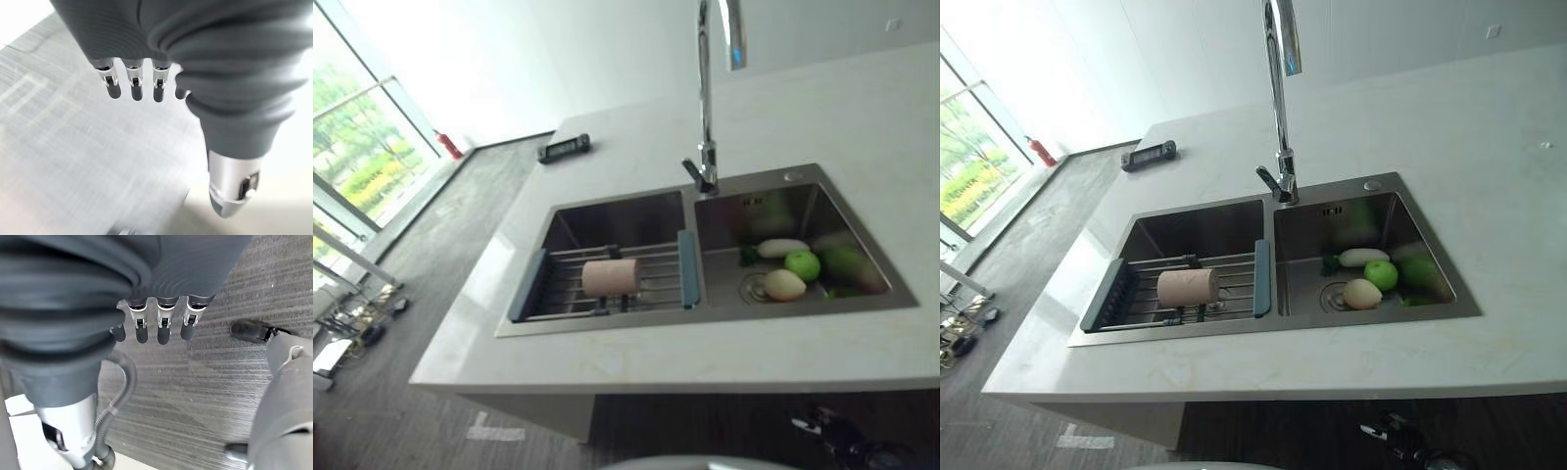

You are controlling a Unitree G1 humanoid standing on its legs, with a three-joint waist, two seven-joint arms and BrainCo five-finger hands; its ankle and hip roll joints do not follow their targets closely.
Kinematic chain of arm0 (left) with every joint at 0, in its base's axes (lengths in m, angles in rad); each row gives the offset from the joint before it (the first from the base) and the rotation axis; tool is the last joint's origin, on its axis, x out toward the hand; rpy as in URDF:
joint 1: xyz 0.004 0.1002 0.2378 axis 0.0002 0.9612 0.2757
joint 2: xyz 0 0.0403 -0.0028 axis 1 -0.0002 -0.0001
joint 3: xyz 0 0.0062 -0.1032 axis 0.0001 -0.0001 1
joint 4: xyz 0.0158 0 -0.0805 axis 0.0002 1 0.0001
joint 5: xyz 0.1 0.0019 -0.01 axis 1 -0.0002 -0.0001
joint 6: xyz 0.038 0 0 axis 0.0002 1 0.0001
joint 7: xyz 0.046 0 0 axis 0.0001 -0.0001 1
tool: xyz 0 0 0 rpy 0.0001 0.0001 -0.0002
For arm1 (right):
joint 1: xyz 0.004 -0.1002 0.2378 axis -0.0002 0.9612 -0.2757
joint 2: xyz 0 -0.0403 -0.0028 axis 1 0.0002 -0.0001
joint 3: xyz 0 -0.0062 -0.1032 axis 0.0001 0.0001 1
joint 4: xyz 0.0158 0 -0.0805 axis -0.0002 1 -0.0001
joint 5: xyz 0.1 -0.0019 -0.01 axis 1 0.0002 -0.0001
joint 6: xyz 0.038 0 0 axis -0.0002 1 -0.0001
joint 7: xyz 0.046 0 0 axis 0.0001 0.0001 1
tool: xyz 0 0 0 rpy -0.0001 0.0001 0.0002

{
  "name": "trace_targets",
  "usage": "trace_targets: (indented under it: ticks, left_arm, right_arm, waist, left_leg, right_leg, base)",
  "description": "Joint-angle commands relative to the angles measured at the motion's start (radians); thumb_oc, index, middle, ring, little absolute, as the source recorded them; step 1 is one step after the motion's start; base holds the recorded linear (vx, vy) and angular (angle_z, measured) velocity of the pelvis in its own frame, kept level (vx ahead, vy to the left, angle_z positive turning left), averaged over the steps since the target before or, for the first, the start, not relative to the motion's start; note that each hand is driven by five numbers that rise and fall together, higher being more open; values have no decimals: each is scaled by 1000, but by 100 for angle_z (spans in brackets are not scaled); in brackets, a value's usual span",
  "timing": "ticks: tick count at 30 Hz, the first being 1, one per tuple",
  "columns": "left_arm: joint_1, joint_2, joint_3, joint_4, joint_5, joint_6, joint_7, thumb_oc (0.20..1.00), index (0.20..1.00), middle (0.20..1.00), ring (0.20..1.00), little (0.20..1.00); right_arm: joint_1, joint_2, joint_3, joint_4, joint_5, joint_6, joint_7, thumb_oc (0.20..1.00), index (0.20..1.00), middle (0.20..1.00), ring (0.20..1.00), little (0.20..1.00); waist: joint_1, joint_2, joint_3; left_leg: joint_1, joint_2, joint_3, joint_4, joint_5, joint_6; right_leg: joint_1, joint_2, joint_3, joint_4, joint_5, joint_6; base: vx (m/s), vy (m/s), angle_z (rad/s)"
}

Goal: Place the dishes in the dishwasher.

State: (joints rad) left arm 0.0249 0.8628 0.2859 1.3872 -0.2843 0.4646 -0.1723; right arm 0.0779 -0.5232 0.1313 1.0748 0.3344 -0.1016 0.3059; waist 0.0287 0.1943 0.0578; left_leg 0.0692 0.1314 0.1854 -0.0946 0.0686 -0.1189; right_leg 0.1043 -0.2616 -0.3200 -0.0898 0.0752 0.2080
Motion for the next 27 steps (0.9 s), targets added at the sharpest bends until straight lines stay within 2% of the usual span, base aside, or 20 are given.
trace_targets:
  ticks: [1,3,4,6,8,9,10,11,12,13,14,16,18,19,23,24,27]
  left_arm:
    - [-42,106,-6,-27,84,-146,81,1000,1000,1000,1000,1000]
    - [-42,188,62,-94,111,-157,101,1000,1000,1000,1000,1000]
    - [-50,262,111,-140,125,-178,146,1000,1000,1000,1000,1000]
    - [-52,361,173,-173,158,-208,189,1000,1000,1000,1000,1000]
    - [-37,458,247,-226,188,-267,256,1000,1000,1000,1000,1000]
    - [-36,527,285,-273,162,-342,290,1000,1000,1000,1000,1000]
    - [-43,550,293,-295,145,-363,296,1000,1000,1000,1000,1000]
    - [-78,613,289,-392,106,-414,306,1000,1000,1000,1000,1000]
    - [-113,632,262,-472,81,-406,307,1000,1000,1000,1000,1000]
    - [-275,617,112,-768,-1,-389,289,1000,1000,1000,1000,1000]
    - [-298,608,89,-787,-12,-401,279,1000,1000,1000,1000,1000]
    - [-391,516,-4,-944,-20,-395,288,1000,1000,1000,1000,1000]
    - [-423,436,-49,-1026,5,-420,256,1000,1000,1000,1000,1000]
    - [-436,343,-95,-1113,78,-418,258,1000,1000,1000,1000,1000]
    - [-440,221,-187,-1205,200,-454,190,1000,1000,1000,1000,1000]
    - [-435,159,-250,-1258,258,-463,138,1000,1000,1000,1000,1000]
    - [-430,77,-345,-1264,367,-422,67,1000,1000,1000,1000,1000]
  right_arm:
    - [-71,88,5,-34,63,4,-8,1000,1000,1000,1000,1000]
    - [-69,103,-7,-24,99,33,-48,1000,1000,1000,1000,1000]
    - [-70,113,-21,4,140,40,-83,1000,1000,1000,1000,1000]
    - [-66,118,-44,37,168,30,-122,1000,1000,1000,1000,1000]
    - [-50,123,-68,62,179,30,-143,1000,1000,1000,1000,1000]
    - [-35,130,-79,78,168,30,-147,1000,1000,1000,1000,1000]
    - [-29,133,-82,83,163,30,-148,1000,1000,1000,1000,1000]
    - [-9,139,-92,88,162,31,-150,1000,1000,1000,1000,1000]
    - [2,145,-96,89,171,34,-152,1000,1000,1000,1000,1000]
    - [24,177,-118,88,211,46,-156,1000,1000,1000,1000,1000]
    - [26,181,-122,89,214,45,-155,1000,1000,1000,1000,1000]
    - [34,212,-130,93,210,29,-149,1000,1000,1000,1000,1000]
    - [42,230,-138,84,206,20,-140,1000,1000,1000,1000,1000]
    - [47,246,-136,66,212,18,-140,1000,1000,1000,1000,1000]
    - [50,262,-125,32,218,31,-148,1000,1000,1000,1000,1000]
    - [62,260,-123,23,186,46,-151,1000,1000,1000,1000,1000]
    - [72,244,-135,38,178,46,-168,1000,1000,1000,1000,1000]
  waist:
    - [-2,-75,43]
    - [13,-71,48]
    - [24,-67,42]
    - [32,-66,39]
    - [33,-68,38]
    - [28,-71,39]
    - [26,-73,36]
    - [16,-77,36]
    - [11,-80,37]
    - [-6,-95,32]
    - [-6,-97,31]
    - [-10,-110,26]
    - [-12,-120,25]
    - [-21,-129,26]
    - [-44,-143,30]
    - [-60,-150,41]
    - [-79,-154,57]
  left_leg:
    - [19,-14,-22,8,-91,7]
    - [21,-14,-30,8,-95,9]
    - [15,-15,-33,7,-94,11]
    - [14,-15,-32,7,-95,12]
    - [18,-13,-27,7,-97,13]
    - [26,-10,-19,7,-100,13]
    - [23,-9,-16,7,-98,14]
    - [28,-7,-9,7,-101,14]
    - [34,-7,-5,7,-105,13]
    - [36,-7,3,7,-111,11]
    - [36,-8,3,7,-113,11]
    - [38,-9,4,7,-121,14]
    - [42,-9,6,7,-126,15]
    - [46,-10,10,7,-129,17]
    - [53,-7,22,7,-131,20]
    - [54,-6,29,7,-132,23]
    - [49,-6,37,7,-132,25]
  right_leg:
    - [-12,-5,16,82,-114,23]
    - [-4,-6,8,82,-115,28]
    - [-6,-6,4,78,-111,32]
    - [-4,-4,2,74,-107,36]
    - [0,0,2,70,-104,40]
    - [7,3,4,67,-104,42]
    - [4,4,5,67,-101,42]
    - [9,8,8,65,-101,43]
    - [14,9,8,64,-103,44]
    - [16,13,12,64,-107,43]
    - [15,13,13,64,-107,43]
    - [15,15,19,65,-112,42]
    - [16,17,27,65,-114,42]
    - [15,21,40,65,-115,42]
    - [11,26,66,62,-113,42]
    - [6,28,82,56,-105,44]
    - [-7,30,101,51,-94,47]
  base:
    - [-15,-37,0]
    - [-18,-53,7]
    - [-22,-66,6]
    - [-7,-70,3]
    - [20,-93,8]
    - [27,-93,10]
    - [34,-103,7]
    - [30,-86,7]
    - [57,-148,-4]
    - [45,-111,1]
    - [38,-108,0]
    - [22,-48,-11]
    - [29,-38,-31]
    - [44,-33,-33]
    - [38,-4,-20]
    - [43,8,-24]
    - [16,6,-9]
